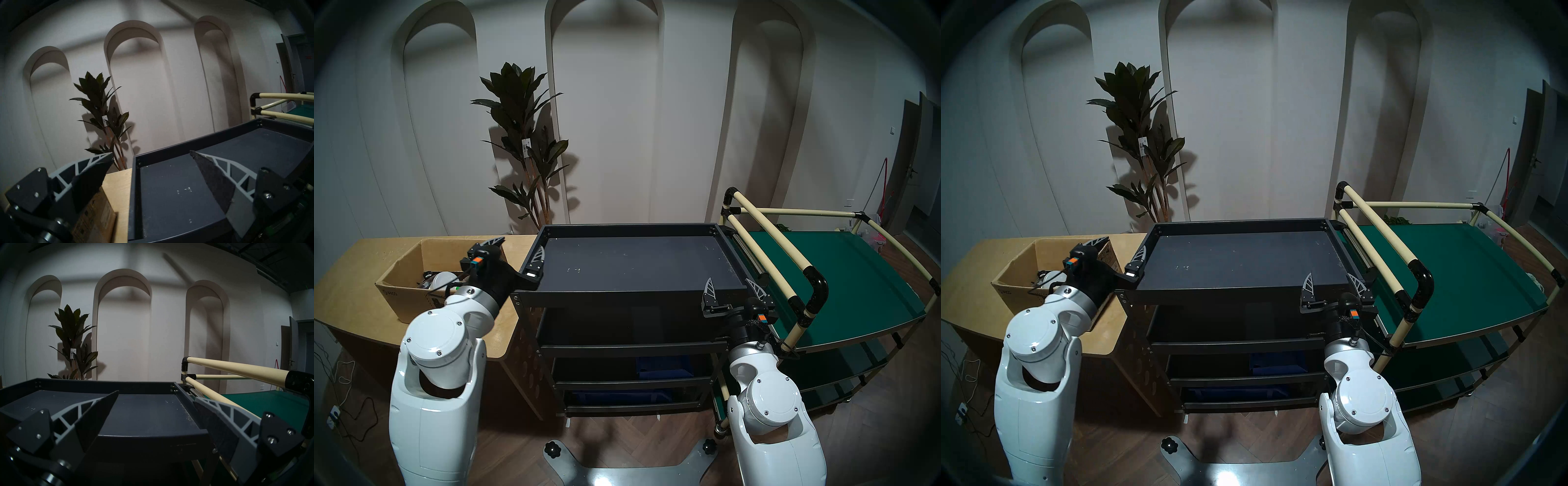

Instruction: Put the storage box onto the shelf

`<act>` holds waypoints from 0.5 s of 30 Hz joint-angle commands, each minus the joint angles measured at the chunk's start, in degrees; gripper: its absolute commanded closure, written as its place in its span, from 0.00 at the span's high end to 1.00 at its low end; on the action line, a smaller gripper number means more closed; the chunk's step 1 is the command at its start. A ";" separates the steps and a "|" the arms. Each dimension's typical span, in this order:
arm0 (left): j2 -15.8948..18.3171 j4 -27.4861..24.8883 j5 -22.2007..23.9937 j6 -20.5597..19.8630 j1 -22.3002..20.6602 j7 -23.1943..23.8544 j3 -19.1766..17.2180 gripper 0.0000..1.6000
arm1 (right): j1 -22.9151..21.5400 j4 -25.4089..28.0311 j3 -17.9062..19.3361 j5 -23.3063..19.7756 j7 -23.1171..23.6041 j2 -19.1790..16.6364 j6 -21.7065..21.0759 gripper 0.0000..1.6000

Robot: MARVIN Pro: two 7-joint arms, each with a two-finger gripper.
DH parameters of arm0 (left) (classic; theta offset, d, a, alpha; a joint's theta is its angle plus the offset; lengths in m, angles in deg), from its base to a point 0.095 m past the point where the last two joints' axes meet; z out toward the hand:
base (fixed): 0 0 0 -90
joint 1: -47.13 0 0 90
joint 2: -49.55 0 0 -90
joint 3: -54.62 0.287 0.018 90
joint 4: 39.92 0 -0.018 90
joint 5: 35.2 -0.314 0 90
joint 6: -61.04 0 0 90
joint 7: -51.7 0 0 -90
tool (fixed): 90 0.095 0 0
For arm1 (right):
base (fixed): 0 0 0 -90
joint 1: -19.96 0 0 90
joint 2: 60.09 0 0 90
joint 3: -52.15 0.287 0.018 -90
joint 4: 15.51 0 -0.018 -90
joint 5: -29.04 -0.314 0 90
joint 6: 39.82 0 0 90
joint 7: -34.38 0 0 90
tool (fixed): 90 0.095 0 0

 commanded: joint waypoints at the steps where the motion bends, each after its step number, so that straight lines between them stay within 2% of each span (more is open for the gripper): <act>1: 2.12 2.02 5.13 -1.71 -6.50 -1.44 -8.49 1.00 | -0.27 1.00 0.00 -0.02 -0.04 0.05 0.26 1.00; 3: 2.11 3.40 7.26 -2.80 -8.18 0.17 -12.27 1.00 | -0.28 0.99 0.01 -0.02 -0.04 0.05 0.27 1.00; 5: 2.90 4.05 8.11 -3.25 -8.69 -0.50 -12.14 1.00 | -0.28 0.99 0.01 -0.02 -0.04 0.06 0.28 1.00; 11: 4.55 8.24 17.12 -8.97 -11.94 3.51 -19.51 1.00 | -0.23 1.08 0.01 -0.01 -0.03 0.08 0.29 1.00; 15: 5.16 10.27 21.33 -11.24 -13.44 4.87 -23.38 1.00 | -0.19 1.15 0.02 -0.01 -0.02 0.09 0.28 1.00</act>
